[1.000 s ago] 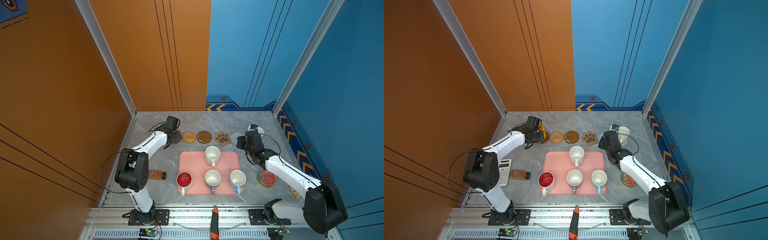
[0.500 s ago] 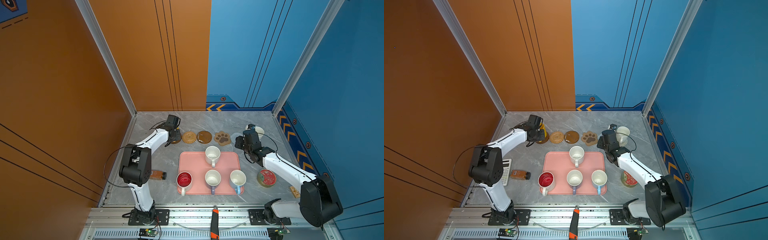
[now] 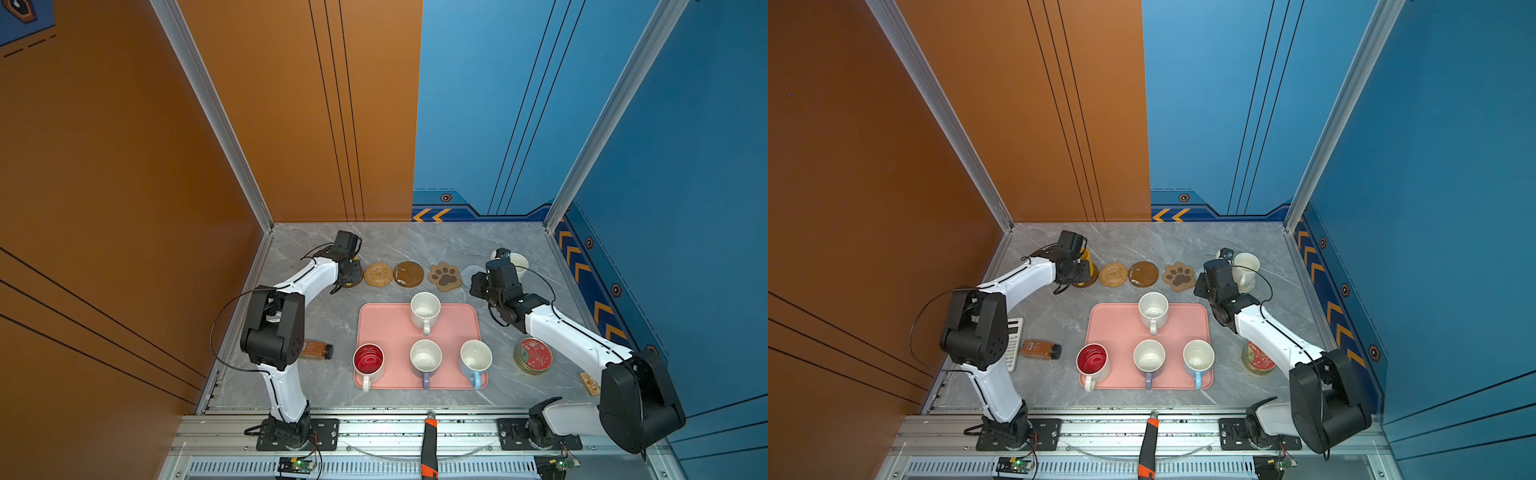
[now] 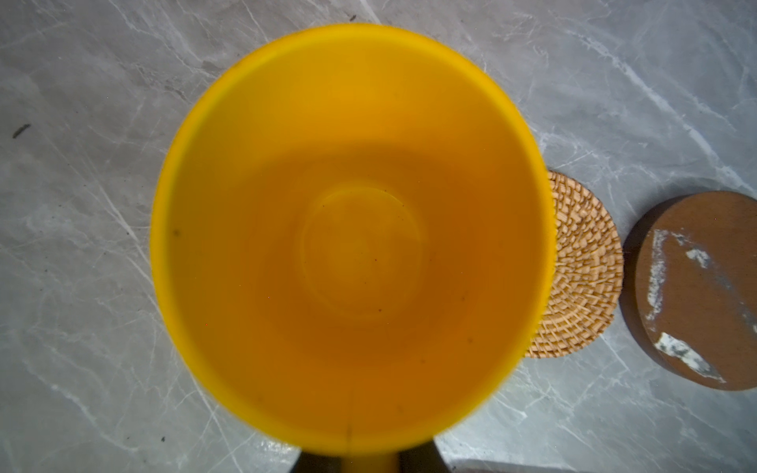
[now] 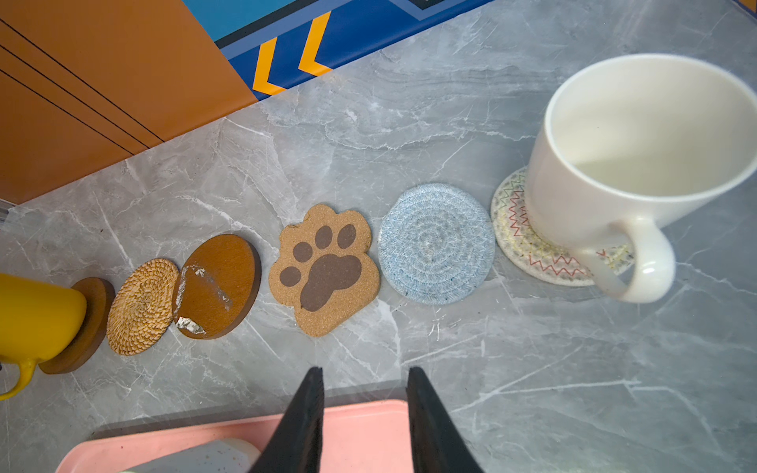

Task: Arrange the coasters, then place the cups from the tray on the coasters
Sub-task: 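Lower the yellow mug onto the plain wooden coaster with the left gripper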

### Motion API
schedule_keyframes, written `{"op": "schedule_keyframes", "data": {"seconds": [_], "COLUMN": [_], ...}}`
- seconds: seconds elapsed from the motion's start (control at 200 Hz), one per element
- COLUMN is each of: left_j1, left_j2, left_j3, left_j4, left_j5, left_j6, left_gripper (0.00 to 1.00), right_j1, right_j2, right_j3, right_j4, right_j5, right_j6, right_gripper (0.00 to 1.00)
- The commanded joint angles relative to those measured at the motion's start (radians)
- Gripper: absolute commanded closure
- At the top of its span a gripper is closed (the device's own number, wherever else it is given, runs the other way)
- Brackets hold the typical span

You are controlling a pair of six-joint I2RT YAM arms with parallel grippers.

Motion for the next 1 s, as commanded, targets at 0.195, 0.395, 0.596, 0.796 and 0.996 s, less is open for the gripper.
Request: {"op": "schedule_keyframes", "data": {"seconds": [0.195,0.395,0.596,0.796,0.996], "left_j1": [0.012,0.012,0.005,-0.006,-0.013], "left_j2": [0.009,0.002,-0.002,0.000,0.005], "left_j3": [0.051,0.043,0.035,0.035,0.037], "left_j4": [0.031,0.020,0.002,-0.017,-0.033], "left_j5": [-0.022,-0.024,-0.029,-0.044,-0.052], "left_j6": [0.017,0.022,0.036,0.047,0.048], "left_gripper": [1.00,1.00,0.99,0.85,0.80], "right_j1": [-0.006,-0.006,-0.006,-0.008,-0.008], "right_j2": [0.003,0.000,0.006,0.014,0.013], "right_j3": [0.027,0.025,0.029,0.029,0.031], "right_j4": [-0.027,-0.029,-0.032,-0.037,-0.041], "right_j5": [0.019,0.016,0.013,0.013,0.011], "right_j6": [0.019,0.019,0.020,0.024,0.027], "right_gripper": [0.66,0.65,0.65,0.64,0.64]}}
